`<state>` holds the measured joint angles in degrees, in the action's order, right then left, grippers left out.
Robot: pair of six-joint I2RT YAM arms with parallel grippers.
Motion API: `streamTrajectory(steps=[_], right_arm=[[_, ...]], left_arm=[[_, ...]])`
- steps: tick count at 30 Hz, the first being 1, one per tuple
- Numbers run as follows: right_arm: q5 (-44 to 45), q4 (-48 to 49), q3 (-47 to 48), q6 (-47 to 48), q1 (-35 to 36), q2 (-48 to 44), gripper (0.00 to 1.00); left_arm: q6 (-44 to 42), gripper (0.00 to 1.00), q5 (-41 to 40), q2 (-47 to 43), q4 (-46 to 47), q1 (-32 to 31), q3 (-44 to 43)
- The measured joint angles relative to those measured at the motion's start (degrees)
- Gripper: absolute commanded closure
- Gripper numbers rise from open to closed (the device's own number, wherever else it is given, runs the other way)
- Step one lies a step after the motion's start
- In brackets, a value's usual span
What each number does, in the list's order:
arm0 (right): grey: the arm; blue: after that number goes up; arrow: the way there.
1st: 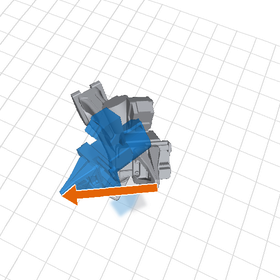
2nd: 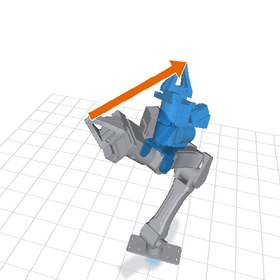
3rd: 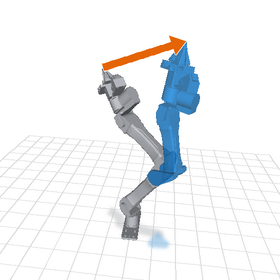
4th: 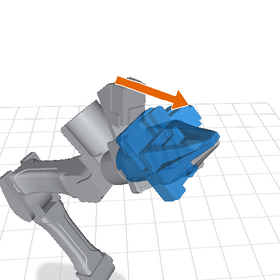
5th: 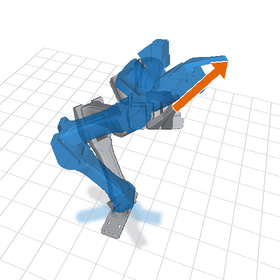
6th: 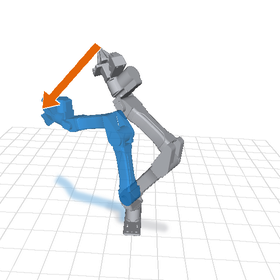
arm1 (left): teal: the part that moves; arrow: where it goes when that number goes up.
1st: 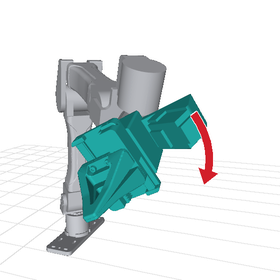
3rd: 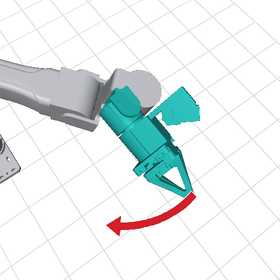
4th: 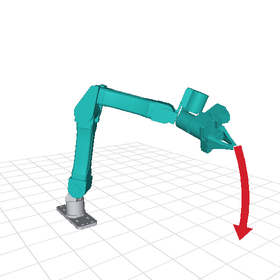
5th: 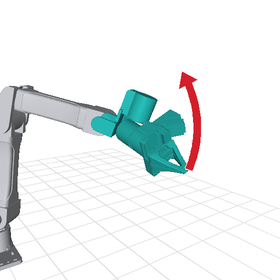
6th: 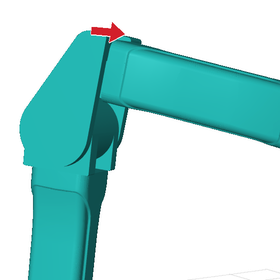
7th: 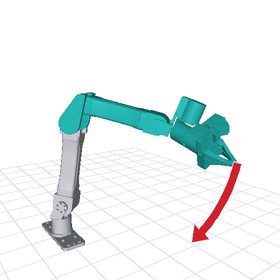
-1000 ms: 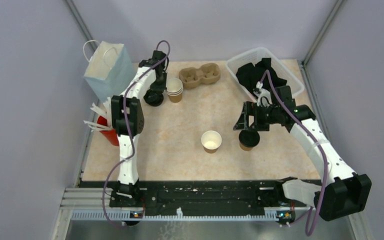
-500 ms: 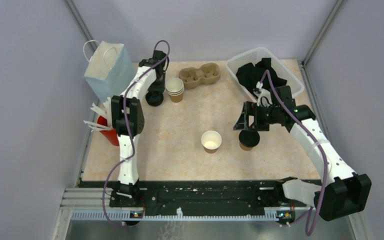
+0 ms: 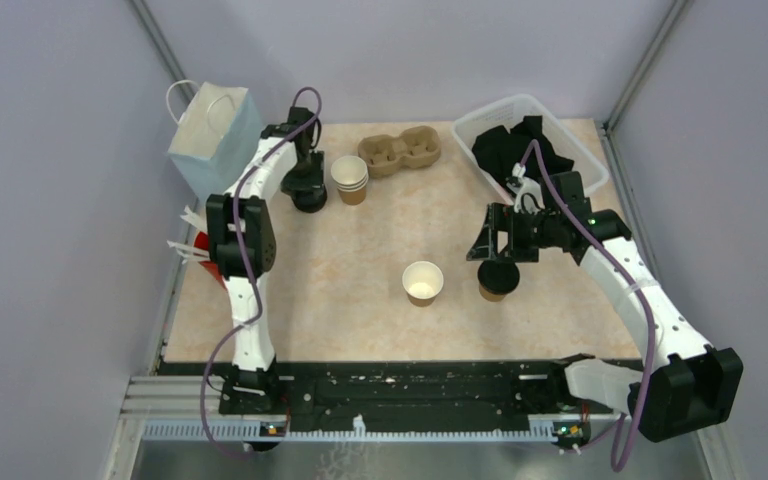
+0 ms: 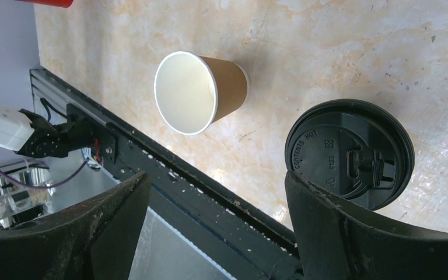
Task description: Pack the takeout coffee
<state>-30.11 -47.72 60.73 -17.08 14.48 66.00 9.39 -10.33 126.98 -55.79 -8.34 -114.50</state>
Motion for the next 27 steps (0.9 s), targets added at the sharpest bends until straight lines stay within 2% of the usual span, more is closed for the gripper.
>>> streamTrajectory(steps=[4, 10, 17, 27], right_arm=[[0.0, 0.0, 0.0, 0.0, 0.0, 0.0, 0.15], [0.0, 0.0, 0.0, 0.1, 0.0, 0.0, 0.15], [0.0, 0.0, 0.0, 0.1, 0.0, 0.2, 0.15], [0.0, 0.0, 0.0, 0.1, 0.0, 0.2, 0.15]], left_arm=[[-1.5, 0.35, 4.3, -4.7, 4.0, -0.2, 5.8], [-4.8, 0.47, 11.1, -6.7, 8.5, 0.0, 6.6], [-5.9, 0.58, 15.8, -4.9, 8.5, 0.4, 3.3], [-5.9, 0.61, 17.8, 0.1, 7.9, 0.5, 0.2]])
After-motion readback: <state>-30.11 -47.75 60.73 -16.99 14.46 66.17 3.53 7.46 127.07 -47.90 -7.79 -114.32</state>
